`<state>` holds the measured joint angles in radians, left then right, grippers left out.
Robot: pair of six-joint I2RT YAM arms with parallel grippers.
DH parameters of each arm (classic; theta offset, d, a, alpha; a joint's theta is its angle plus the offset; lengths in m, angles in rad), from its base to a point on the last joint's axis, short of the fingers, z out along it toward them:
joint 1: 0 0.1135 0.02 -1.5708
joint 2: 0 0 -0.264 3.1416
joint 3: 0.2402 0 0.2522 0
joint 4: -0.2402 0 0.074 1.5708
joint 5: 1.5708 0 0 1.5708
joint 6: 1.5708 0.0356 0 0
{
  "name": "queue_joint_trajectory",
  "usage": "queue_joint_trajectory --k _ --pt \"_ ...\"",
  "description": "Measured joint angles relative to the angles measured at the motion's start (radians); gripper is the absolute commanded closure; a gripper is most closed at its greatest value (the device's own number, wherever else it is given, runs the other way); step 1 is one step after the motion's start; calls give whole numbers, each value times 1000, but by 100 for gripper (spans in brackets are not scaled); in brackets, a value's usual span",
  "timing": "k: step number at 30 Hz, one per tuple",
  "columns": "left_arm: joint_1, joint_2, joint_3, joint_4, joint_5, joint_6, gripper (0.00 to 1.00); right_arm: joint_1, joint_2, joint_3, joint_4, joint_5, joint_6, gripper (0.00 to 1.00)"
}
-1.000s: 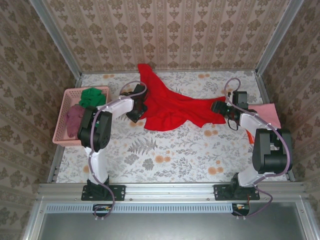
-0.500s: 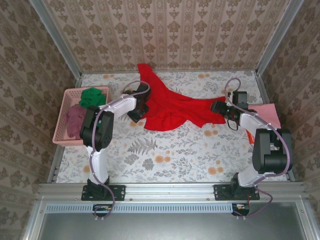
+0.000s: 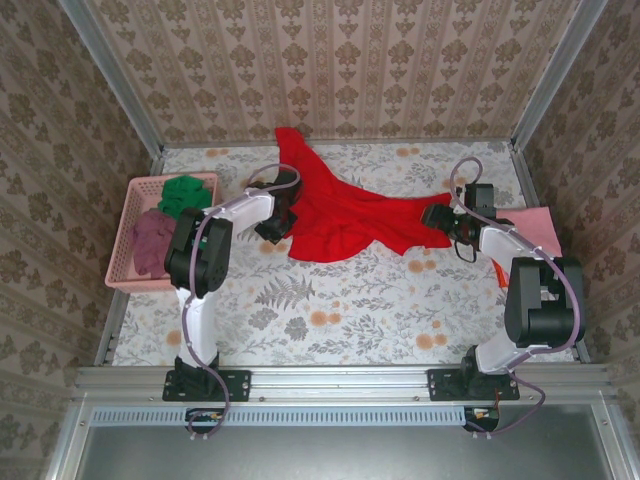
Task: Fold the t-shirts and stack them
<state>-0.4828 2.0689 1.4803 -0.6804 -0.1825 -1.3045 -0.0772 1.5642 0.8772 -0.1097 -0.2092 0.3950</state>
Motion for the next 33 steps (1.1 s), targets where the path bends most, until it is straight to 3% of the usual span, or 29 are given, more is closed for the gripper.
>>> queue_joint_trajectory --k 5,10,22,26,33 --pt "0 -15 -29 43 -1 2 100 64 3 50 -102 117 -56 19" --pt "0 -24 -46 64 -2 2 100 147 24 116 -141 204 -86 27" --pt "2 -29 -56 79 -3 3 100 103 101 132 -213 272 -37 54" --pt "2 -32 -60 84 -6 3 100 87 107 152 -213 270 -27 44" --pt "6 -35 -67 91 -6 3 100 71 163 245 -212 259 -24 43"
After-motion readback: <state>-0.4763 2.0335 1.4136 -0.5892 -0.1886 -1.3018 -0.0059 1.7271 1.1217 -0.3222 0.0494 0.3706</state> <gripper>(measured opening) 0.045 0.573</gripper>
